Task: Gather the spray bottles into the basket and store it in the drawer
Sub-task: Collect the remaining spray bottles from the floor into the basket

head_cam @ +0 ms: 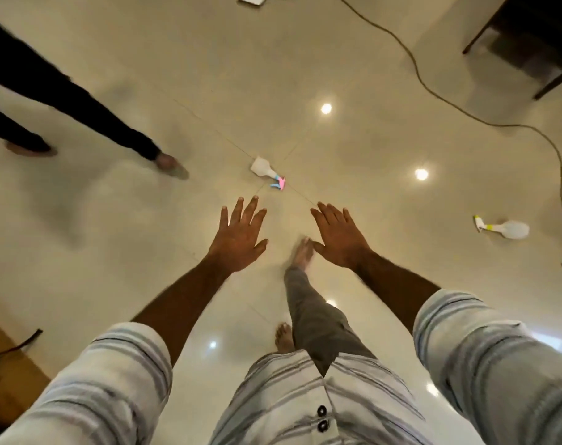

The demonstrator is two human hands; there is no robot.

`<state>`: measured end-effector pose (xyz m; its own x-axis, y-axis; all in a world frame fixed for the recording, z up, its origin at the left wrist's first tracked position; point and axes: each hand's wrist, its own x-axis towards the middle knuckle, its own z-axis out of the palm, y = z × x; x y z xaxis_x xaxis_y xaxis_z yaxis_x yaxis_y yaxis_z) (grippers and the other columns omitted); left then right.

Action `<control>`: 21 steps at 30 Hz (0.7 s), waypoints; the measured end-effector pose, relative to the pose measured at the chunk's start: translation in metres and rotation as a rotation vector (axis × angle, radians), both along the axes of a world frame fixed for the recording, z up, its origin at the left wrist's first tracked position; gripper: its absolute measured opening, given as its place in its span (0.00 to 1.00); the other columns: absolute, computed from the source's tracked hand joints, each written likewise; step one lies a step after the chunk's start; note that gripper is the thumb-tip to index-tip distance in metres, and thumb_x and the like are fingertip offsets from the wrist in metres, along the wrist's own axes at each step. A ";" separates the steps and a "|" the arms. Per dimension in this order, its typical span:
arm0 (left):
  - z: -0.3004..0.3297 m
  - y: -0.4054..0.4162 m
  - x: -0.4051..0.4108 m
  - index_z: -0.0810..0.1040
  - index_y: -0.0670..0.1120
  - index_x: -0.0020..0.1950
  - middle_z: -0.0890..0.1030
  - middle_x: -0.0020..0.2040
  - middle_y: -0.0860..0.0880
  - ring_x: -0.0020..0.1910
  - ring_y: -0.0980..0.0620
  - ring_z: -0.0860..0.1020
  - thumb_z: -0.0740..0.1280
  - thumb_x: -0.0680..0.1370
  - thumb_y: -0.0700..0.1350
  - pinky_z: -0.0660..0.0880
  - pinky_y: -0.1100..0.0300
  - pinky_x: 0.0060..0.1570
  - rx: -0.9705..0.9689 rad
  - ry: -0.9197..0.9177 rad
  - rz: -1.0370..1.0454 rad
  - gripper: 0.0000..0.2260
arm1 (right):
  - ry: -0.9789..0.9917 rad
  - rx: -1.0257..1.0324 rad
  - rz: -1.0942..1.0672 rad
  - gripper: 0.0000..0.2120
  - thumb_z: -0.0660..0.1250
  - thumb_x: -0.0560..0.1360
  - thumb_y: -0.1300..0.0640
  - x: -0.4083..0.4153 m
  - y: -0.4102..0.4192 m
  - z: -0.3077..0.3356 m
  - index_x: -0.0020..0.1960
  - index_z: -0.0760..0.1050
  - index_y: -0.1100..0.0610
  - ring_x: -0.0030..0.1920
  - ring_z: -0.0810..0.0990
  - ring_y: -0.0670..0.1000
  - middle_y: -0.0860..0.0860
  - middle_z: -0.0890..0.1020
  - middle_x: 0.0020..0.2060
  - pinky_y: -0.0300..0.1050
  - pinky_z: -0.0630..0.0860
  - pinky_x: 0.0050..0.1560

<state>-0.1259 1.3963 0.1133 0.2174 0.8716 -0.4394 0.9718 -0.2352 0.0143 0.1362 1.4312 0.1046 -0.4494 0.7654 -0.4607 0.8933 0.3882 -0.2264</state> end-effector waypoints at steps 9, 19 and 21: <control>-0.131 0.220 -0.039 0.61 0.46 0.78 0.50 0.83 0.43 0.81 0.38 0.51 0.59 0.82 0.54 0.59 0.40 0.75 -0.156 -0.063 0.016 0.26 | 0.055 -0.163 -0.121 0.35 0.62 0.80 0.45 -0.055 0.194 -0.153 0.80 0.54 0.58 0.79 0.56 0.60 0.58 0.56 0.80 0.57 0.55 0.79; -0.385 0.380 -0.082 0.63 0.46 0.76 0.58 0.80 0.44 0.72 0.39 0.68 0.65 0.80 0.49 0.70 0.43 0.66 -0.320 -0.144 0.211 0.26 | 0.147 -0.399 -0.433 0.30 0.64 0.79 0.50 -0.113 0.316 -0.402 0.77 0.59 0.58 0.68 0.69 0.61 0.57 0.66 0.72 0.57 0.73 0.64; -0.432 0.405 -0.090 0.63 0.45 0.76 0.62 0.77 0.43 0.69 0.37 0.71 0.67 0.79 0.47 0.71 0.43 0.66 -0.327 -0.241 0.376 0.27 | 0.162 -0.442 -0.493 0.30 0.65 0.79 0.52 -0.126 0.333 -0.447 0.76 0.59 0.59 0.67 0.70 0.61 0.58 0.68 0.71 0.56 0.72 0.65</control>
<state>-0.2162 1.8015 -0.3187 0.0451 0.7349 -0.6767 0.9483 0.1815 0.2604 0.0106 1.7641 -0.3427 -0.1862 0.6535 -0.7337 0.8833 -0.2157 -0.4163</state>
